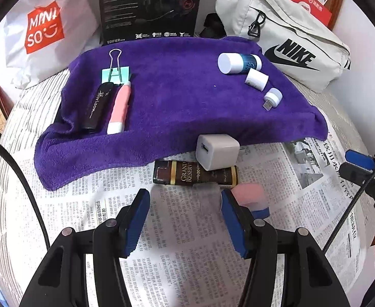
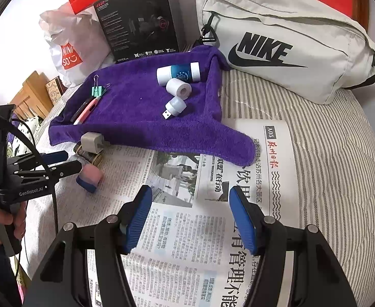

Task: Organize rigid objects
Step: 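Withdraw both open tools back over the items on the newspaper, then grasp the clear plastic cup with the left tool while the right tool grasps the pink-and-blue puff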

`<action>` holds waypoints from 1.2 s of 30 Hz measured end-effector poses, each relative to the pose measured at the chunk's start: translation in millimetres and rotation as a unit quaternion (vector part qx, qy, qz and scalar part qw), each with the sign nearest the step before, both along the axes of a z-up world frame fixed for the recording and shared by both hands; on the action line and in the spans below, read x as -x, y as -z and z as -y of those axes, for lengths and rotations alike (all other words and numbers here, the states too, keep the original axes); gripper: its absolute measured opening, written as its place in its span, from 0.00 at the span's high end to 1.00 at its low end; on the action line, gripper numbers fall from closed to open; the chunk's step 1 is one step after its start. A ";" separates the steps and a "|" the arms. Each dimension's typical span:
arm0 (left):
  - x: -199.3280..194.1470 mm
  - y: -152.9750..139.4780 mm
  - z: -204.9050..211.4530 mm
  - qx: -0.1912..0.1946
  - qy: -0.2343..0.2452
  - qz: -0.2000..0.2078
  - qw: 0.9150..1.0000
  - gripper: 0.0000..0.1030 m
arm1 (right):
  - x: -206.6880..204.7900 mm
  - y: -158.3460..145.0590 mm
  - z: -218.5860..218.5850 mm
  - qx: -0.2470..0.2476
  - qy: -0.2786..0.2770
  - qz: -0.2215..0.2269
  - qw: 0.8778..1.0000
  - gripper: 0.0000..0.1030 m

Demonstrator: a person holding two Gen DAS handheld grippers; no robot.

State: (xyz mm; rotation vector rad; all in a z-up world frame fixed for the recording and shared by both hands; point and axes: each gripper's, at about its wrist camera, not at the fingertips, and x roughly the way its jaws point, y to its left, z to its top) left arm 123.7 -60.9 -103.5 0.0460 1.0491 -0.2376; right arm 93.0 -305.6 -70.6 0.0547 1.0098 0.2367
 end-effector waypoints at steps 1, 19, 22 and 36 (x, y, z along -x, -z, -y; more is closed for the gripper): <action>-0.3 0.4 0.5 0.001 0.001 0.000 1.000 0.47 | 0.5 0.1 -0.3 0.001 0.000 0.000 1.000 0.40; -2.5 5.7 2.9 0.010 0.032 0.011 0.999 0.83 | -1.1 12.3 -24.1 0.009 -0.023 -0.012 1.000 0.40; -0.7 4.3 -6.0 0.002 0.028 0.013 1.000 0.83 | -2.0 15.7 -34.8 0.000 -0.036 -0.017 0.999 0.40; 9.4 -5.0 -60.4 -0.017 -0.006 0.023 1.000 0.83 | -6.0 22.7 -113.6 -0.023 -0.107 -0.014 0.994 0.40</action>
